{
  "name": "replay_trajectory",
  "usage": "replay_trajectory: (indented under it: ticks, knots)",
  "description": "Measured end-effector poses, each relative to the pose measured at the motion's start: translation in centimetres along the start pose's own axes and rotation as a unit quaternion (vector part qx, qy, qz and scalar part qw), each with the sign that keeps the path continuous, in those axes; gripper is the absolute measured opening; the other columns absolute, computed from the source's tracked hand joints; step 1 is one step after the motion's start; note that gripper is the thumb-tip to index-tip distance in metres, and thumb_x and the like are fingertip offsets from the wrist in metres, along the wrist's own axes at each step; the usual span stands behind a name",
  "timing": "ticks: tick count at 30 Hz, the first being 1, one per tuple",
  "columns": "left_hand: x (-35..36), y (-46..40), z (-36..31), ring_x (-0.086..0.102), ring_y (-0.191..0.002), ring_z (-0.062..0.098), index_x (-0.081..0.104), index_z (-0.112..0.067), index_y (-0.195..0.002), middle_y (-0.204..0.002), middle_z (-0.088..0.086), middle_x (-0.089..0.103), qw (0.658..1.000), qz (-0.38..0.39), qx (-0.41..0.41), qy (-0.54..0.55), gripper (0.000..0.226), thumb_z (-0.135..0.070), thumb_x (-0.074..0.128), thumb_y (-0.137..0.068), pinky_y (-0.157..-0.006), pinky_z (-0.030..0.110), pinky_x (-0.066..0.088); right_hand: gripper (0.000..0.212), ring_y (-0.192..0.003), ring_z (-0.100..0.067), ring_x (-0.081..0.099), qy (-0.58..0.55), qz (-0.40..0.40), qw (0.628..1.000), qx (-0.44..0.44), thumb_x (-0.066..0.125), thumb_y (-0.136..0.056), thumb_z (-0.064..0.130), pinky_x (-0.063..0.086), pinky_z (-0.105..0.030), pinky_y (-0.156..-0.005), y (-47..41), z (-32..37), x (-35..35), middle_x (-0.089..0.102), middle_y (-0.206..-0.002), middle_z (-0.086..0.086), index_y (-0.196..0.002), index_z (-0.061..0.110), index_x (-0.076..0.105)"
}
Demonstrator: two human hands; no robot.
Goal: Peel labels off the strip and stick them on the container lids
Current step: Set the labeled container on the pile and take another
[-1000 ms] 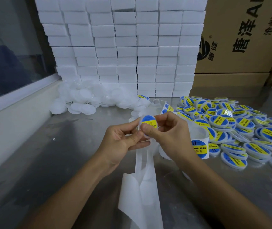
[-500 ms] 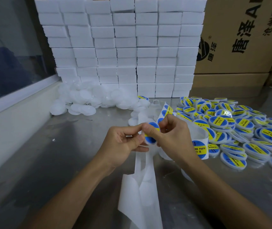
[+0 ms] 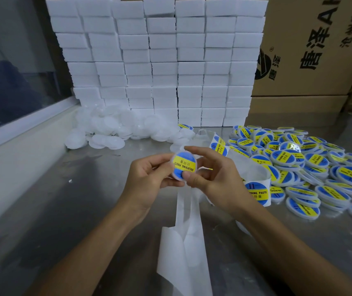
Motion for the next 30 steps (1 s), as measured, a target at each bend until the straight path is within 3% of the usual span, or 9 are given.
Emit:
replay_trajectory:
  ticks: [5,9,12,16,19,23,27,30]
  knots:
    - [-0.2,-0.1,0.0,0.068,-0.064,0.015,0.072,-0.014,-0.089,-0.078,0.005,0.074,0.996,-0.009,0.012,-0.084,0.03,0.007,0.052,-0.093,-0.057,0.025,0.056,0.035,-0.054,-0.024,0.068,-0.052,0.003,0.998,0.034,0.077,-0.075,0.006,0.056,-0.029,-0.052,-0.3,-0.1,-0.9,0.066,-0.078,-0.031,-0.107,0.014,0.068]
    - [0.4,0.1,-0.3,0.064,-0.055,0.012,0.07,-0.019,-0.09,-0.079,0.002,0.072,0.991,0.008,0.031,-0.131,0.033,0.009,0.052,-0.093,-0.057,0.023,0.055,0.016,-0.038,-0.02,0.057,-0.052,-0.031,0.998,0.01,0.071,-0.082,0.015,0.047,-0.025,-0.04,-0.4,0.4,-1.6,0.066,-0.062,-0.022,-0.091,0.002,0.069]
    - [0.8,0.2,-0.2,0.063,-0.052,0.013,0.07,-0.022,-0.089,-0.076,-0.002,0.072,0.99,0.015,0.033,-0.139,0.034,0.008,0.054,-0.092,-0.058,0.023,0.056,0.017,-0.034,-0.018,0.053,-0.035,-0.059,0.998,-0.004,0.069,-0.086,0.017,0.044,-0.022,-0.036,-0.3,0.6,-2.1,0.068,-0.061,-0.012,-0.083,0.0,0.068]
    - [-0.6,-0.1,0.5,0.063,-0.053,0.012,0.072,-0.007,-0.097,-0.073,0.001,0.073,0.994,-0.032,0.005,-0.101,0.021,0.005,0.055,-0.093,-0.055,0.022,0.054,0.011,-0.042,-0.015,0.059,-0.024,-0.027,0.999,-0.004,0.059,-0.093,0.002,0.049,-0.025,-0.045,-0.2,0.4,-1.2,0.068,-0.066,-0.016,-0.101,0.002,0.066]
    - [-1.8,-0.3,0.8,0.066,-0.056,0.014,0.072,-0.01,-0.088,-0.07,0.003,0.074,0.995,-0.078,-0.013,-0.054,0.02,0.004,0.059,-0.091,-0.054,0.023,0.054,0.033,-0.057,-0.013,0.066,0.021,-0.012,1.0,-0.005,0.063,-0.09,-0.002,0.056,-0.029,-0.06,-0.1,0.2,-0.4,0.068,-0.079,-0.003,-0.12,0.013,0.061]
    - [-2.0,-0.4,1.3,0.066,-0.058,0.019,0.072,-0.002,-0.096,-0.078,0.014,0.074,0.995,-0.087,-0.025,-0.048,0.013,0.001,0.062,-0.089,-0.056,0.024,0.054,0.062,-0.085,-0.002,0.059,0.22,-0.029,0.969,-0.11,0.084,-0.074,0.023,0.05,-0.013,-0.07,0.5,2.2,-0.2,0.055,-0.114,0.008,-0.13,0.022,0.059]
    - [-1.6,-0.4,1.6,0.069,-0.067,0.018,0.072,-0.005,-0.099,-0.081,0.011,0.075,0.996,-0.068,-0.032,-0.048,0.013,-0.002,0.063,-0.089,-0.064,0.027,0.057,0.061,-0.098,-0.001,0.053,0.292,-0.041,0.943,-0.157,0.083,-0.075,0.033,0.044,-0.01,-0.078,0.7,3.1,-0.3,0.059,-0.115,0.003,-0.13,0.02,0.061]
    - [-1.4,-0.2,1.0,0.068,-0.07,0.011,0.073,-0.02,-0.088,-0.078,0.0,0.075,0.991,-0.074,0.012,-0.106,0.01,-0.012,0.069,-0.086,-0.068,0.025,0.057,0.049,-0.091,-0.002,0.058,0.303,-0.062,0.936,-0.169,0.081,-0.076,0.034,0.045,-0.013,-0.076,0.7,3.7,-1.4,0.067,-0.105,0.01,-0.12,0.019,0.067]
Point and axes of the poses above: each hand's wrist, its own y-axis away from the middle knuckle, its own x-axis out of the palm, z = x × y, the point moved 10 cm from there along -y, towards the middle knuckle
